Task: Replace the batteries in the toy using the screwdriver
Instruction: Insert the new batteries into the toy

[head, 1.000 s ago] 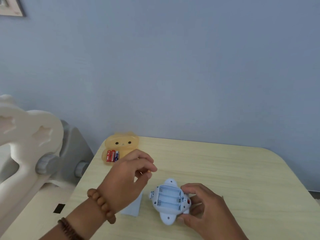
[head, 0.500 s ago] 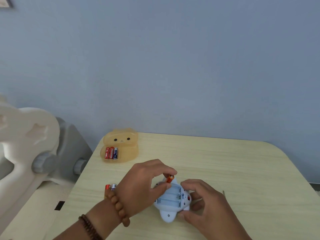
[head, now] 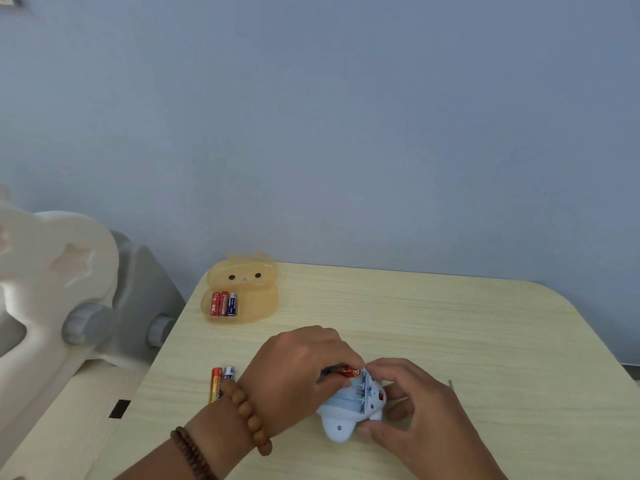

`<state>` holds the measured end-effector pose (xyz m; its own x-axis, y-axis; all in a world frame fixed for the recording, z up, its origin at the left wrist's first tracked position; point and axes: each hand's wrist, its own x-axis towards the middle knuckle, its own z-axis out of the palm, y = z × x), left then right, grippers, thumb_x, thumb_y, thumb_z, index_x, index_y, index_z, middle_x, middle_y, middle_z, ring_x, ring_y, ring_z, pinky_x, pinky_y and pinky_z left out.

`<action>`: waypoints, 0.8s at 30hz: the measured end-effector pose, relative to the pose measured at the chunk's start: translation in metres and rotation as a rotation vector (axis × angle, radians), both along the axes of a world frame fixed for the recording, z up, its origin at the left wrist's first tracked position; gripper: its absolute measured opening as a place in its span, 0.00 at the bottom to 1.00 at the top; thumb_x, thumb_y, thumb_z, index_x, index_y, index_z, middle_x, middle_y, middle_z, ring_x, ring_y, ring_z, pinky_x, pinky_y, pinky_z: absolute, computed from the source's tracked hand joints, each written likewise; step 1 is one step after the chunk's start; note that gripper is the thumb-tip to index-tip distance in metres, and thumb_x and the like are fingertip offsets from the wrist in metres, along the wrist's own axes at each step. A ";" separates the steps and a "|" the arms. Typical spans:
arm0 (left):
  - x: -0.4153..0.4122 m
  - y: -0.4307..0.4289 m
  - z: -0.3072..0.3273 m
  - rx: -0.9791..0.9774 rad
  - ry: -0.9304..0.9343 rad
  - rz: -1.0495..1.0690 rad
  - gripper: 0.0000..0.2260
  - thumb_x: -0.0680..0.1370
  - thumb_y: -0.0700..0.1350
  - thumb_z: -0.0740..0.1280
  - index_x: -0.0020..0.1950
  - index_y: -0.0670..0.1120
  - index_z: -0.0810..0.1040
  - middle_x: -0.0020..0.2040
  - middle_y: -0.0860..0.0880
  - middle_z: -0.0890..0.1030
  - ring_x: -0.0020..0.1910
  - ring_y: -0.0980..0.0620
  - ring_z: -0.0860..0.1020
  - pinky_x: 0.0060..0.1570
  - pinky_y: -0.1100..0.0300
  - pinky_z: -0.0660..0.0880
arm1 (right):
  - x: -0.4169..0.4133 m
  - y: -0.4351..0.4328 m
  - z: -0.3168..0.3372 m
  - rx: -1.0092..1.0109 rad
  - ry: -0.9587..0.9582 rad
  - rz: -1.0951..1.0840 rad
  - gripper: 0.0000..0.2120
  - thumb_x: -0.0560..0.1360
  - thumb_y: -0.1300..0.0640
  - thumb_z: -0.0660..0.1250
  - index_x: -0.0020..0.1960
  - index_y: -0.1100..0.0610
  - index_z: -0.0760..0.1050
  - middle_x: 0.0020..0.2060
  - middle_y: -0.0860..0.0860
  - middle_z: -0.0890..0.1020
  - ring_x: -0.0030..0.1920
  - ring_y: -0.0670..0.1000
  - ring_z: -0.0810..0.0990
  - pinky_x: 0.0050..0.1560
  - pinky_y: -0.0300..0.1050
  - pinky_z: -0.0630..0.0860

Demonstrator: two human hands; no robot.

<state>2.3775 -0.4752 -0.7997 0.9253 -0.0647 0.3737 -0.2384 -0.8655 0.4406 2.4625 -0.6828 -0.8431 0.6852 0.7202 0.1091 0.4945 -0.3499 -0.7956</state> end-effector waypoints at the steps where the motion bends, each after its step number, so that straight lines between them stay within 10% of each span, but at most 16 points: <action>1: 0.000 0.001 -0.001 -0.008 -0.004 0.000 0.10 0.71 0.48 0.71 0.51 0.57 0.79 0.45 0.59 0.81 0.43 0.62 0.77 0.40 0.57 0.78 | 0.000 0.000 0.000 -0.002 0.003 -0.004 0.26 0.62 0.56 0.81 0.58 0.44 0.79 0.60 0.35 0.77 0.50 0.44 0.84 0.44 0.34 0.79; 24: 0.008 0.001 -0.014 -0.064 0.166 0.159 0.06 0.69 0.52 0.69 0.42 0.53 0.82 0.46 0.59 0.79 0.42 0.57 0.78 0.43 0.54 0.78 | -0.007 0.002 0.026 -0.070 0.103 -0.058 0.25 0.63 0.56 0.82 0.55 0.42 0.79 0.57 0.35 0.79 0.50 0.44 0.82 0.47 0.42 0.82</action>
<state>2.3860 -0.4746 -0.8135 0.9711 0.1053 0.2142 -0.0213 -0.8556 0.5173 2.4555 -0.6812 -0.8172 0.7306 0.6826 -0.0129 0.3892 -0.4320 -0.8135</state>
